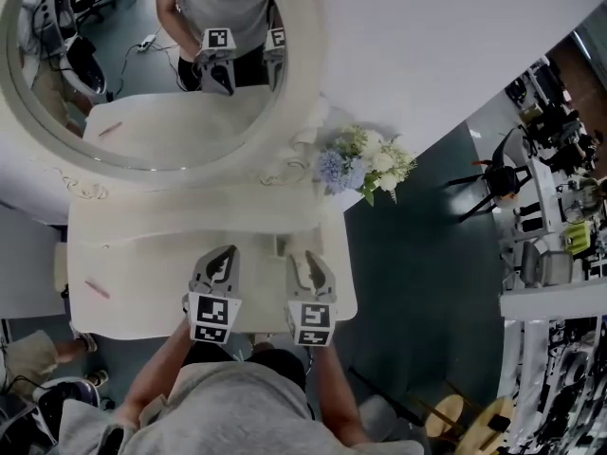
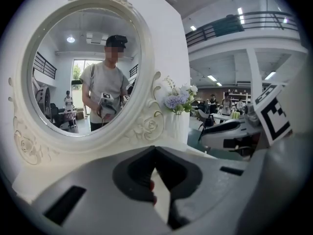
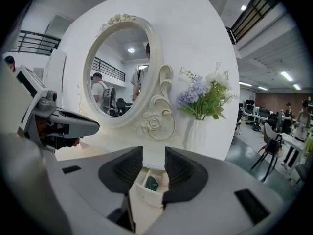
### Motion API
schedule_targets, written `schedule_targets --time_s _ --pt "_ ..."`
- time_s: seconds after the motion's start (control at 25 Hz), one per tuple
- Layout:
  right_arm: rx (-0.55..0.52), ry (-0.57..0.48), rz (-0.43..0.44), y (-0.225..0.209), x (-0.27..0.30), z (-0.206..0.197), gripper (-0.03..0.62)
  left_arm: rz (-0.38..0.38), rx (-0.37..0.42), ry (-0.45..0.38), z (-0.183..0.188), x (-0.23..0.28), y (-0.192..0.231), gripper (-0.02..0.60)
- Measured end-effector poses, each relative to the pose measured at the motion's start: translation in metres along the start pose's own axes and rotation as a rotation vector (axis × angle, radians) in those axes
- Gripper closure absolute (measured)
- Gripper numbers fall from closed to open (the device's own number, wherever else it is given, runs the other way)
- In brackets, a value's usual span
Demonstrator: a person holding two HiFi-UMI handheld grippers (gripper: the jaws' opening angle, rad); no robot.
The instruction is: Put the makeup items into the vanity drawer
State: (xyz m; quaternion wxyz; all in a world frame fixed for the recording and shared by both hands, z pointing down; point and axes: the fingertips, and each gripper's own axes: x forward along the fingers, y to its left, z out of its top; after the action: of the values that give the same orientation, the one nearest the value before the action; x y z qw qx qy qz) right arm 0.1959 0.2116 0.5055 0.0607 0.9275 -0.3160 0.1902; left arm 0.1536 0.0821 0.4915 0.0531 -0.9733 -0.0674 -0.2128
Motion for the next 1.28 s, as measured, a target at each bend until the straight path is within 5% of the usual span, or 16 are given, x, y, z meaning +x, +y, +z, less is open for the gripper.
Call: schedule_targets --time_s 0.44,0.68,1.28 --pt "-0.010 -0.106 -0.037 0.009 -0.028 0.032 0.558 -0.007 0.036 -0.084 0.029 -0.018 0.000 0.580" --pt "-0.037 -0.128 -0.012 0.023 -0.029 0.045 0.565 0.014 0.034 -0.102 0.033 -0.029 0.008 0.580" --pt "-0.125 -0.174 0.277 0.153 0.008 0.073 0.579 0.272 -0.058 -0.077 -0.005 -0.107 0.108 0.580"
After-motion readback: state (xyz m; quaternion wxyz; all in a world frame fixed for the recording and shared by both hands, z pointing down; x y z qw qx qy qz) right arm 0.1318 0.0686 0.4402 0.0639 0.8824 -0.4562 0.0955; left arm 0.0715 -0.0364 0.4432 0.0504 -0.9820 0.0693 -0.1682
